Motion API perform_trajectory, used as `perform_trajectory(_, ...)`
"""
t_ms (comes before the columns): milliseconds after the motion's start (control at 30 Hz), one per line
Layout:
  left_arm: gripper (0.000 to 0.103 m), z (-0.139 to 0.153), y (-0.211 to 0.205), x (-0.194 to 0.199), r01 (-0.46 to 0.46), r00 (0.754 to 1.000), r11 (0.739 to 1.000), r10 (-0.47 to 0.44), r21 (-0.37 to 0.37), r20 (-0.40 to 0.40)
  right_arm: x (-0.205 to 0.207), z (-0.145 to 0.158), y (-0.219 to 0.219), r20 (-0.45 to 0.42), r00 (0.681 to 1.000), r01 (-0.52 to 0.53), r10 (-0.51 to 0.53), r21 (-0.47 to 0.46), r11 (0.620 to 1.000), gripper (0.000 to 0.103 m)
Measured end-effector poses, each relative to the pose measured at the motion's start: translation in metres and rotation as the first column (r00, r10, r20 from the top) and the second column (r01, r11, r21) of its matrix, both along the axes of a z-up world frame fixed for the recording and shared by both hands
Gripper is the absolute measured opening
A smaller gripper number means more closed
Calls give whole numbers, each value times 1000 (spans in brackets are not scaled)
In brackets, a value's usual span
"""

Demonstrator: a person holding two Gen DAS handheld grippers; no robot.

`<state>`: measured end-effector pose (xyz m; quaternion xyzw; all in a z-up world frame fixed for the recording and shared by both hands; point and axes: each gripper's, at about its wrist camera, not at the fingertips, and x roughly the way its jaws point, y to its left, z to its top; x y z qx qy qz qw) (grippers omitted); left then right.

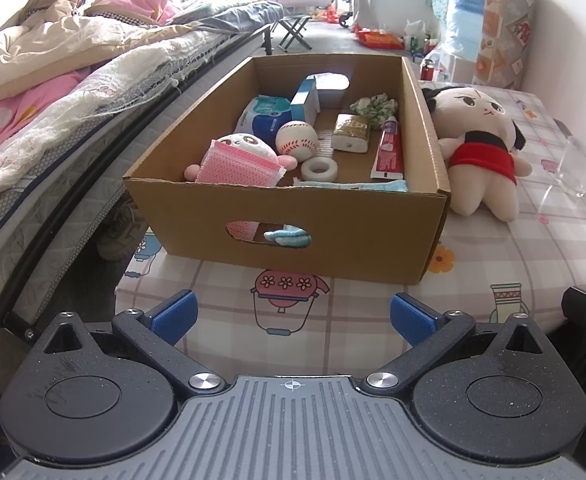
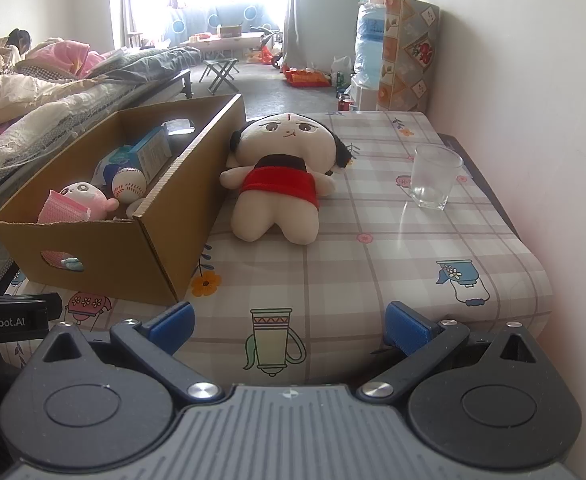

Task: Organize soft objects

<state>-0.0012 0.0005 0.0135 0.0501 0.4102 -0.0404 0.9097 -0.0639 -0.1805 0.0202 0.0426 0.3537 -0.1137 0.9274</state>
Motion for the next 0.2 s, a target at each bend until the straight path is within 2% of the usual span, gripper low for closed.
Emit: perform_trajectory(200, 103, 0, 0, 0, 2, 1000, 1000, -2, 1, -1, 0, 0, 0, 1, 1000, 0, 0, 1, 1000, 103)
